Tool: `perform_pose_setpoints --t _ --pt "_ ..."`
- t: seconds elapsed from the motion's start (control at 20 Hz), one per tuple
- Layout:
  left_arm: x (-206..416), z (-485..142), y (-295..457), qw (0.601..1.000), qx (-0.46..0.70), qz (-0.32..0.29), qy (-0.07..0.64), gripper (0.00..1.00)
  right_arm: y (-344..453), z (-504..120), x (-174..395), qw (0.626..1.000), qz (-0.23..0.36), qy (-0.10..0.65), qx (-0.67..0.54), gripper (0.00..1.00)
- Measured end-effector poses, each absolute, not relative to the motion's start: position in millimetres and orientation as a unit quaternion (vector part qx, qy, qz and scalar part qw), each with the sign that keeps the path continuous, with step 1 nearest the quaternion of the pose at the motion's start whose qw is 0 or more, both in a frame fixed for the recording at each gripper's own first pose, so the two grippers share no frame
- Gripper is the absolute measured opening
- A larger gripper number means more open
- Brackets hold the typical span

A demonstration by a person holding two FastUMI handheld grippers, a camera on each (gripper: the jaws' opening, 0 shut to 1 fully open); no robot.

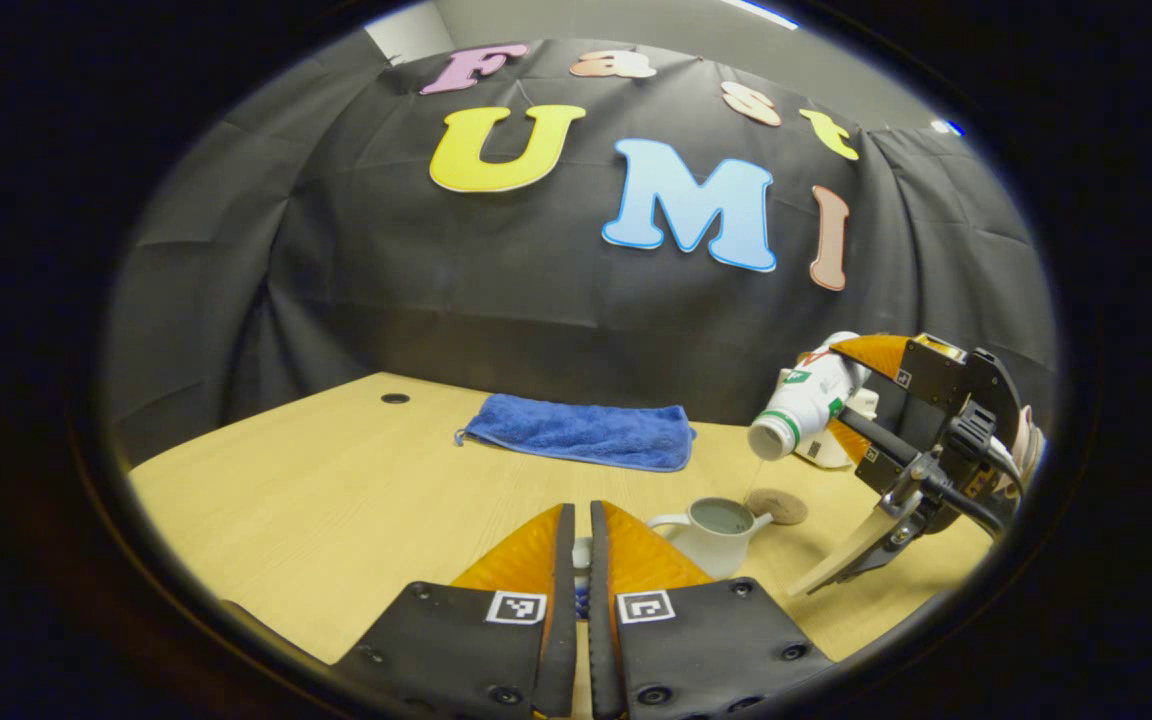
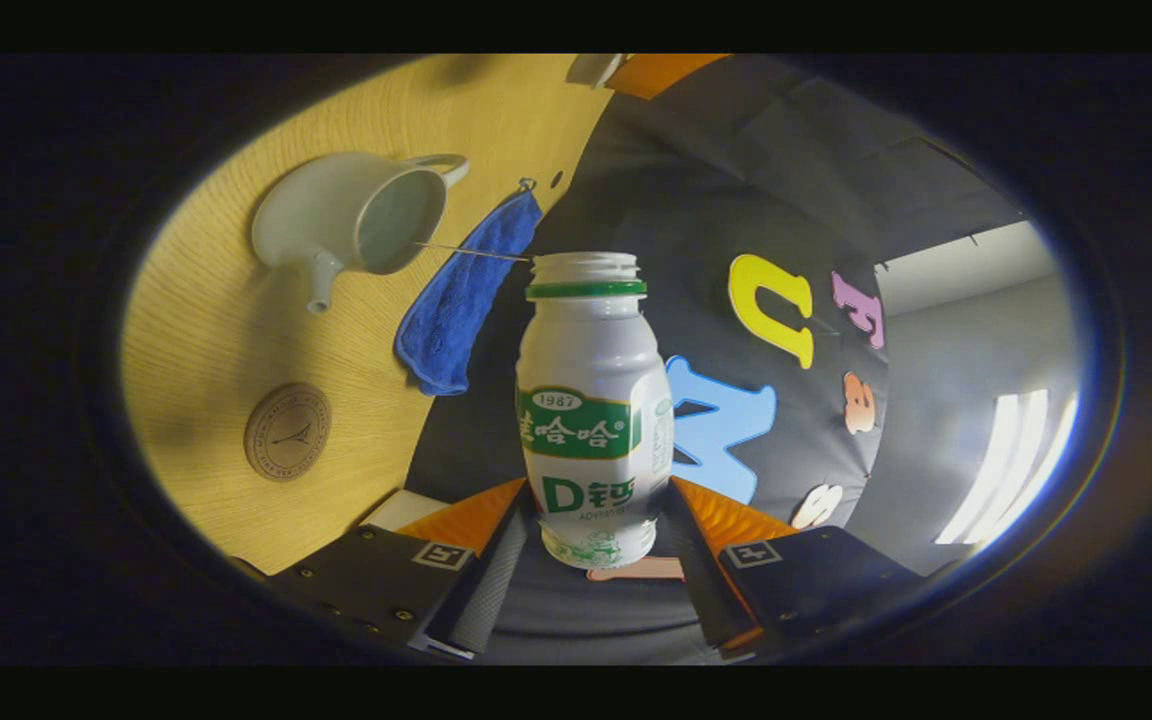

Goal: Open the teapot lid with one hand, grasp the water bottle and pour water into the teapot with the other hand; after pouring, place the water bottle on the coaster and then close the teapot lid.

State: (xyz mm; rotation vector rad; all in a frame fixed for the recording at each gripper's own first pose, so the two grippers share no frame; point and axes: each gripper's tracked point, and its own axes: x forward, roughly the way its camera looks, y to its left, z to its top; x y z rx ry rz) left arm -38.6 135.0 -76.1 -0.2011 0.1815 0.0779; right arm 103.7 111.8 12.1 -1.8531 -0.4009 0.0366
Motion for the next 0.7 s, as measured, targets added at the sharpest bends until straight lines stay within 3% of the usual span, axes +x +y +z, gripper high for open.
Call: perform_pose_setpoints --t 0.2,0.45,0.65,0.7 --pt "-39 -76 135 0.990 -0.100 0.038 0.090 0.12 111 14 104 0.581 0.011 -0.174 -0.795 0.76" --pt "-39 -75 135 0.990 -0.100 0.038 0.089 0.16 106 14 107 0.592 0.004 -0.178 -0.786 0.76" --pt "-39 -73 134 0.990 -0.102 0.034 0.086 0.12 98 -12 107 0.652 0.035 -0.131 -0.746 0.76" --pt "-40 -73 134 0.991 -0.102 0.033 0.085 0.16 96 -19 107 0.670 0.043 -0.118 -0.732 0.76"
